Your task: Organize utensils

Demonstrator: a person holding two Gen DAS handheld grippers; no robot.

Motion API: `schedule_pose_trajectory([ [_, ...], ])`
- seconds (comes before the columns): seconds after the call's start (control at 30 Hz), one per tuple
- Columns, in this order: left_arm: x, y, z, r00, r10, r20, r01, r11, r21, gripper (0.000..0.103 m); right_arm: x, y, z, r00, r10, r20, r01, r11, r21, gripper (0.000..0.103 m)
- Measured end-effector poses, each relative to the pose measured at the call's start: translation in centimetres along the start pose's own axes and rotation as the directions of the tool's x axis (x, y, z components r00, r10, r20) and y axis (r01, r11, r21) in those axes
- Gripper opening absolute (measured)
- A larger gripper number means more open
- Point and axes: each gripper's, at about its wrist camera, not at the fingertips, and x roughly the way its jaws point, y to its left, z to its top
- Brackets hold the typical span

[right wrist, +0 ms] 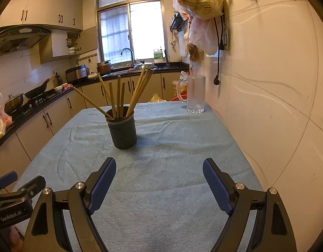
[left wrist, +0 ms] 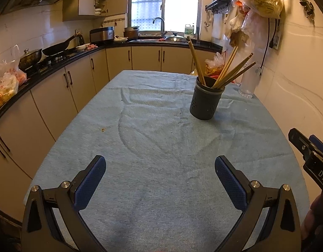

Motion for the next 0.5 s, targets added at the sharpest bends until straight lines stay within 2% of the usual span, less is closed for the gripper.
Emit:
schedule_pose_trajectory([
  [0.5, 0.8, -0.8, 0.1, 1.000, -0.009, -0.006, 0.010, 0.999, 0.037, 0.103, 1.4, -0.6, -0.5, 0.999, 0.019, -0.028, -0.019, 1.000, 0.001, 0.089],
])
